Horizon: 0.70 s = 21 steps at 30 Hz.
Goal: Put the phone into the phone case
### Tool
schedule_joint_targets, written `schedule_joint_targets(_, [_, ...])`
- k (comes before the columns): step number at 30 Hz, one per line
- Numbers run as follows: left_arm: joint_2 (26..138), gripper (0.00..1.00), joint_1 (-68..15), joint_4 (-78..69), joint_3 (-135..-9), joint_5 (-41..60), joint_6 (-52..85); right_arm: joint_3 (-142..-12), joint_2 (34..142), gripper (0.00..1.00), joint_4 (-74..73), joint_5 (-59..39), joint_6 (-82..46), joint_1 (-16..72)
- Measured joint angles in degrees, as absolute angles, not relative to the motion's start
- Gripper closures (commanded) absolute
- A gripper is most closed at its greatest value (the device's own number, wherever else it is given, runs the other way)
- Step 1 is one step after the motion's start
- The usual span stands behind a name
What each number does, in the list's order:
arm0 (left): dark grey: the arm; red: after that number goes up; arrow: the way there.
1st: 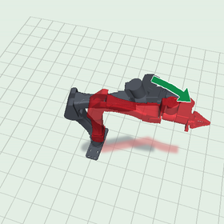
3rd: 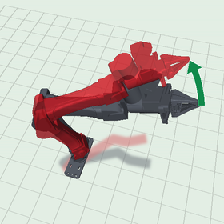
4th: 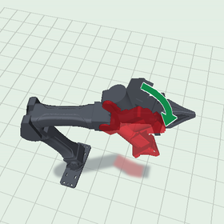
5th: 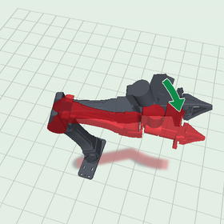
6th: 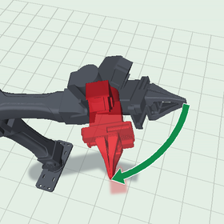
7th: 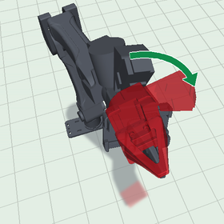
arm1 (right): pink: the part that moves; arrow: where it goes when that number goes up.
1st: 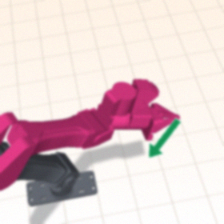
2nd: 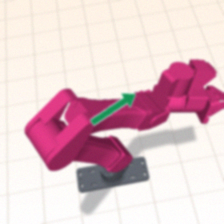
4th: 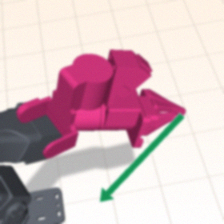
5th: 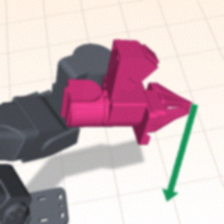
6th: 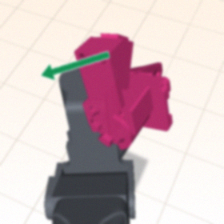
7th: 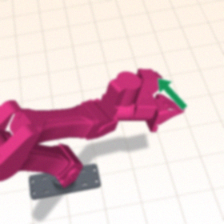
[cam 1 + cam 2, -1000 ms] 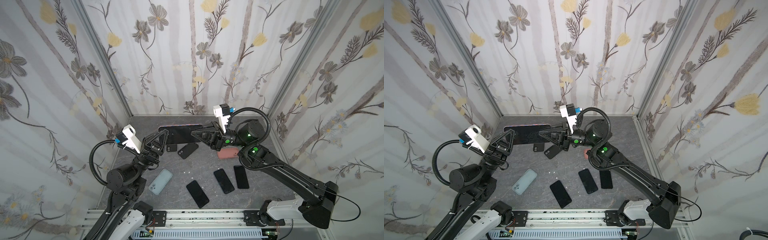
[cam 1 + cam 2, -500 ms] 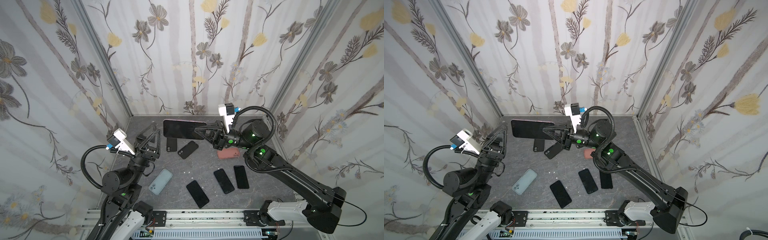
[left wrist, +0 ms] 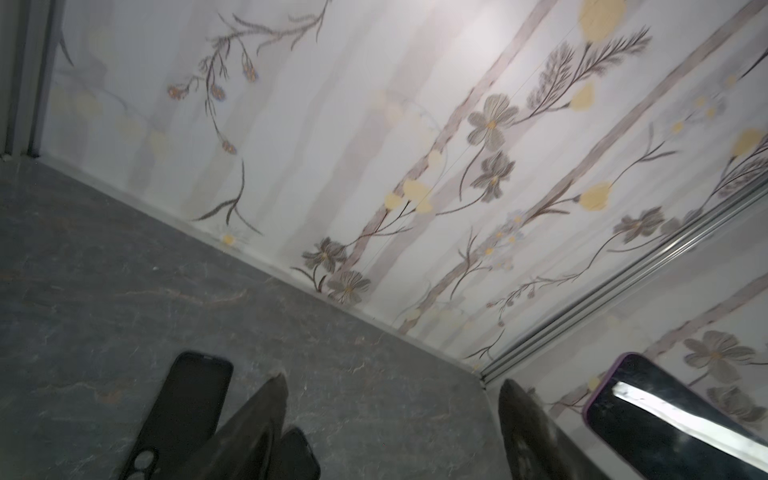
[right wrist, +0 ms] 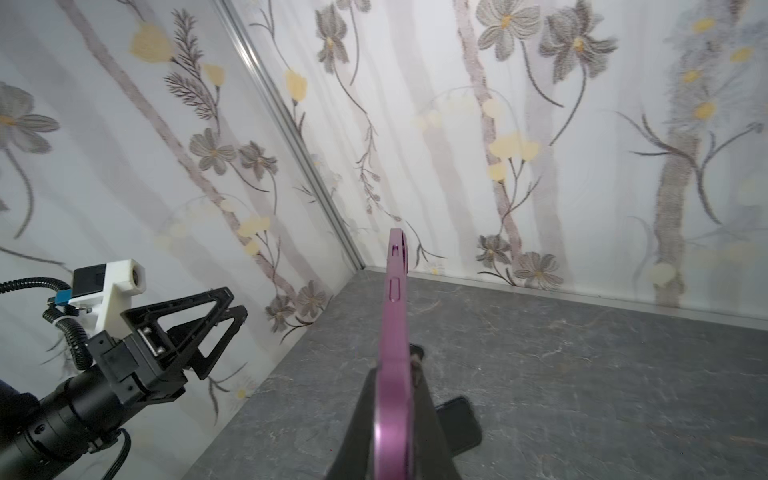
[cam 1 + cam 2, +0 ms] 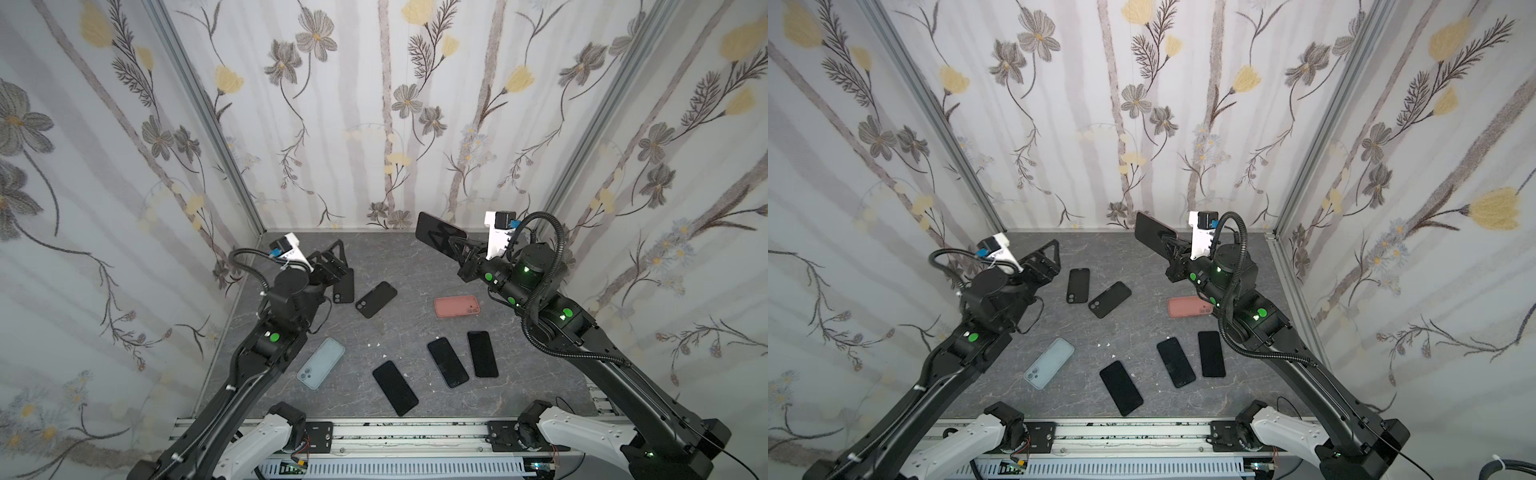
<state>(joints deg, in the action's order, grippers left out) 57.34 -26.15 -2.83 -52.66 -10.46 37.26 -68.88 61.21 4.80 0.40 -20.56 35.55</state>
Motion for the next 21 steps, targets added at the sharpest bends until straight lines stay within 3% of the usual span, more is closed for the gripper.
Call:
schedule_joint_targets(13, [101.21, 0.12, -26.89, 4.16, -70.91, 3.79, 39.57, -66.83, 61.06, 1.0, 9.19, -0.12, -11.16, 27.92])
schedule_joint_targets(21, [120.16, 0.12, -30.74, 13.65, -86.74, 10.87, 33.76, -65.65, 60.6, 1.0, 9.28, -3.49, -9.93, 26.72])
